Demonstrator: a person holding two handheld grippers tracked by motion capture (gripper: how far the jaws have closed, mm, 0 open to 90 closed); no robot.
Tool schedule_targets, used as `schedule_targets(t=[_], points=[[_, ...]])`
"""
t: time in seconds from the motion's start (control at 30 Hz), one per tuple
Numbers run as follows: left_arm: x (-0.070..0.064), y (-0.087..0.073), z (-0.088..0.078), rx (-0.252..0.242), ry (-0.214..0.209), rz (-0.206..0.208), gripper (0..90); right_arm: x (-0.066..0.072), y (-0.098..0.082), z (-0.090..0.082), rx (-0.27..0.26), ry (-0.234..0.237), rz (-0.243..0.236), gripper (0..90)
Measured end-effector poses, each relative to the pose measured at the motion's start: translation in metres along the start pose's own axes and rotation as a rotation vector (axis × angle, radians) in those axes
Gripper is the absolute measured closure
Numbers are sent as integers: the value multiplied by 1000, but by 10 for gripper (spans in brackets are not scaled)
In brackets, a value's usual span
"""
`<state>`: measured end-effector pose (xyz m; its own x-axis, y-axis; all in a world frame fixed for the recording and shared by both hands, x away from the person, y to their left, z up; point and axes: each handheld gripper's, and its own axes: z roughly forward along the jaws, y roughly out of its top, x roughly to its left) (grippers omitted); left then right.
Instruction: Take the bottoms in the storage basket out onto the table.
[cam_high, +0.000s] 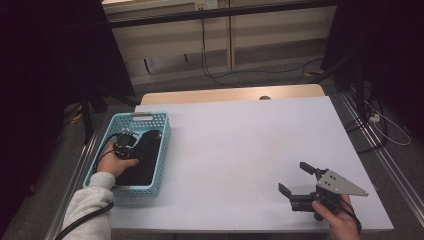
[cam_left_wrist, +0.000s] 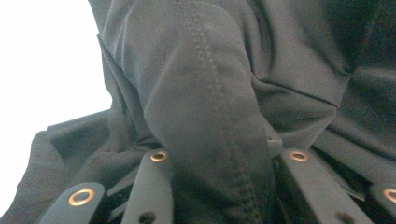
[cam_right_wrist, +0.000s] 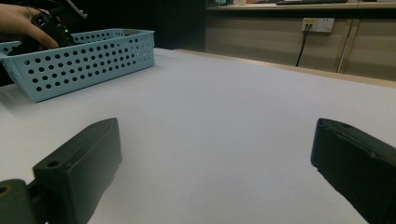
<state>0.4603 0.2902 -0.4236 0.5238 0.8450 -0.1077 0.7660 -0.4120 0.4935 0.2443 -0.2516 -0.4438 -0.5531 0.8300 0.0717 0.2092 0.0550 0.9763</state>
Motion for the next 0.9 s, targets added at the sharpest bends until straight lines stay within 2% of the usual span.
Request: schedule_targets(t=[0.07,0.13,0.27,0.37,0.53,0.6,0.7,0.9], points=[[1,1,-2,-10,-6,-7,708,0,0,0,0,1,1,12],[3,4,-6,-21,-20,-43,725,0,0,0,0,0,3,12],[3,13,-20,-34,-42,-47,749,-1,0,0,0,2,1,12],[0,20,-32,-47,-42,-41,760,-1,0,1,-1,1,8,12],[-3,35,-61,-123,-50,-45,787,-1,0,1,-1,4,2,12],[-5,43,-73,-149,-45,-26,789,-1,0,1,-3,6,5,12],[-8,52,-87,-189,-40,-22,792,-1,0,2,-1,8,7,12],[-13,70,-115,-301,-40,-38,794,-1,0,2,-1,8,7,12]])
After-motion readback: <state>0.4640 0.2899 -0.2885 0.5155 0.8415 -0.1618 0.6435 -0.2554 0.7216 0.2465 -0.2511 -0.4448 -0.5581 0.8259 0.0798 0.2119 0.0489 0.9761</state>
